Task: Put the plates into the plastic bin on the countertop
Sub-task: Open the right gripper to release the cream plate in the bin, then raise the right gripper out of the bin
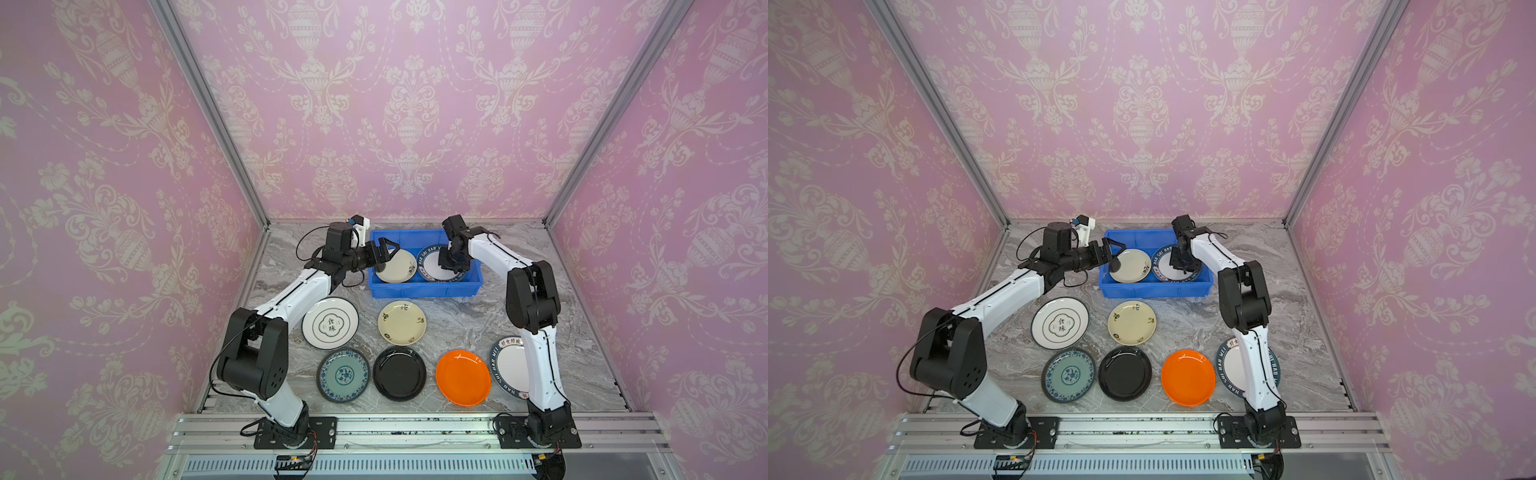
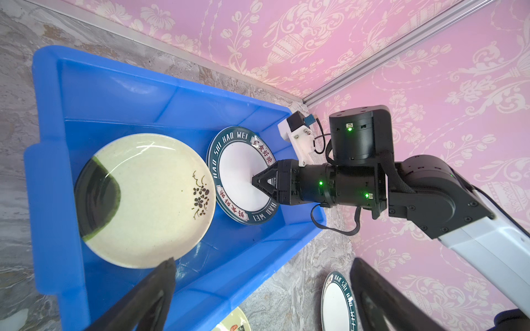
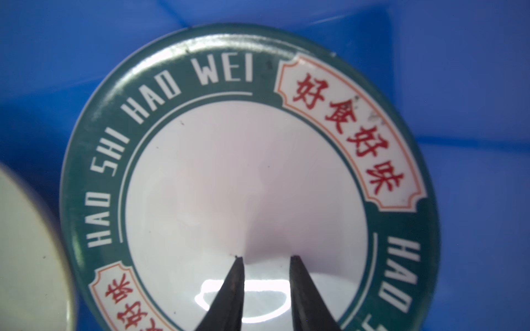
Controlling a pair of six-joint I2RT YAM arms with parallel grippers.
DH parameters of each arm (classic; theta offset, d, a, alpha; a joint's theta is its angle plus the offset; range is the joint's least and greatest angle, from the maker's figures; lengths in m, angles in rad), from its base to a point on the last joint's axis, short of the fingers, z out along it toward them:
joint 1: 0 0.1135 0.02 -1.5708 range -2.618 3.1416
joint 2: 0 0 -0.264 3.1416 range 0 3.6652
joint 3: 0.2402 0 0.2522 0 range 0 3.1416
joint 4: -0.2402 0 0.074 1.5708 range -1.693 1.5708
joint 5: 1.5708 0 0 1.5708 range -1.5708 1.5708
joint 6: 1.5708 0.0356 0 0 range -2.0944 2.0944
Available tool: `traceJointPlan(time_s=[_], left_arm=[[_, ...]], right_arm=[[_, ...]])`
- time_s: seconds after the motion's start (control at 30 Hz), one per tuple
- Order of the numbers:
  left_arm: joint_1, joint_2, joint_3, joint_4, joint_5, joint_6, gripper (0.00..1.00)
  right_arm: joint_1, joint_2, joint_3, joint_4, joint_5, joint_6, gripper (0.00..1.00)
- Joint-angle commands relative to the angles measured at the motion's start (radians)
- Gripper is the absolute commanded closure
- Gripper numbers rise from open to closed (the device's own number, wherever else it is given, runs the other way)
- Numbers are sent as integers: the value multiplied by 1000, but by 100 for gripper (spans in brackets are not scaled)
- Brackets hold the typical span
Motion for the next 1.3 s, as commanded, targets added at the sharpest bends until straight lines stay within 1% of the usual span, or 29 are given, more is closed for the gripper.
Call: traceJointPlan(time_s=[0.0,0.17,0.5,0.67,0.77,0.87,0.93,1.03,1.2,1.27], left_arm=[[4,22,1,2,-13,25,3],[4,18,0,1,-13,24,3],[6,23,11,-16,-19,45,3],[6,23,11,-21,-19,52,3],[6,17,11,-23,-20,52,3],[6,3,5,-21,-28,52,3],[6,-5,2,-24,-32,56,3],[5,-8,-3,-23,-33,53,3],[5,-7,-23,10,-15,29,3],[5,-18,-41,14,-5,26,3]], right_arm=[[-9,-10,58,-63,64,-28,71],[-15,38,129,-142,131,-44,74],[-37,80,122,-153,156,-57,77],[-39,55,103,-139,203,-48,78],[-37,39,117,-138,191,-45,78],[-27,-16,105,-99,146,-49,78],[-17,-71,85,-54,89,-60,78],[-4,-198,-6,57,-32,-60,77],[6,-427,-194,216,-230,-23,70],[10,-525,-289,262,-326,-6,64]])
